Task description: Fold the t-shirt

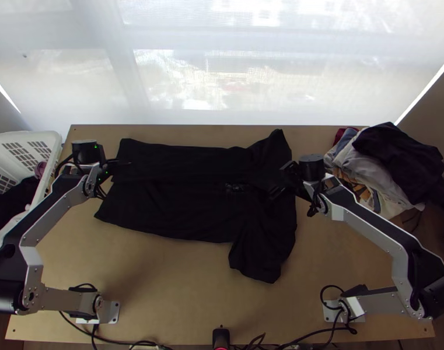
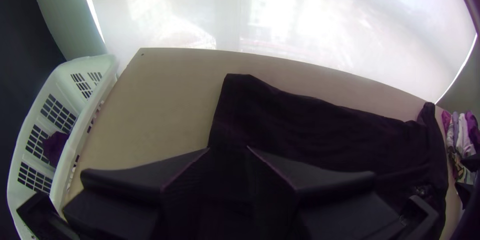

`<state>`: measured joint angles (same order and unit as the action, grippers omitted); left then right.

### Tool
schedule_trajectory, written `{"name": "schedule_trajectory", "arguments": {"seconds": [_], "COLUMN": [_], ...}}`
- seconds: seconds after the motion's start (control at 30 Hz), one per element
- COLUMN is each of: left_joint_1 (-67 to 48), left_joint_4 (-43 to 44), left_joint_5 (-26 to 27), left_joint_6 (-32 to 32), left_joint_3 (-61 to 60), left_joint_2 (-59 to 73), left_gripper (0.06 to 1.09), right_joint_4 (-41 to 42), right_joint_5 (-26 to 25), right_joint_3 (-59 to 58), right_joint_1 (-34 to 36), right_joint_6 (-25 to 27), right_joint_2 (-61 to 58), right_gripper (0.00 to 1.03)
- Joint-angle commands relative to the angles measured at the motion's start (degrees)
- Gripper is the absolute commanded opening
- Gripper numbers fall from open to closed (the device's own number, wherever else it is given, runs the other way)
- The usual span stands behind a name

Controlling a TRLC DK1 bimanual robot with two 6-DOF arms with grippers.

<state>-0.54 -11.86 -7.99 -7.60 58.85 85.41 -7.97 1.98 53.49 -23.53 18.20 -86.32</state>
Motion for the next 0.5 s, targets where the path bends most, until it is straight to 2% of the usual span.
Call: {"name": "schedule_trajectory", "arguments": {"seconds": [0.0, 0.1, 0.2, 0.3, 0.47], "left_joint_1": [-0.3, 0.8, 2.6, 4.1, 5.5], "left_joint_4": [-12.9, -21.2, -25.5, -26.3, -25.0], "left_joint_5": [0.2, 0.6, 0.6, 0.5, 0.4], "left_joint_6": [-1.2, 0.8, 4.4, 7.2, 7.5], "left_joint_3": [4.1, 4.0, 0.7, -4.4, -9.8], "left_joint_2": [-4.6, -6.2, -7.8, -9.9, -12.8], "left_gripper": [0.59, 0.60, 0.60, 0.60, 0.60], "right_joint_4": [-2.5, -3.9, -5.8, -8.1, -11.0], "right_joint_5": [0.0, -0.1, -0.1, 0.0, 0.0], "right_joint_3": [0.3, 0.2, 0.7, 1.6, 2.1], "right_joint_1": [-0.2, 0.0, 0.0, -0.5, -1.8], "right_joint_6": [-1.7, -1.7, -1.7, -1.8, -2.2], "right_joint_2": [4.4, 7.0, 9.7, 12.0, 14.1], "right_gripper": [0.98, 0.98, 0.98, 0.98, 0.98]}}
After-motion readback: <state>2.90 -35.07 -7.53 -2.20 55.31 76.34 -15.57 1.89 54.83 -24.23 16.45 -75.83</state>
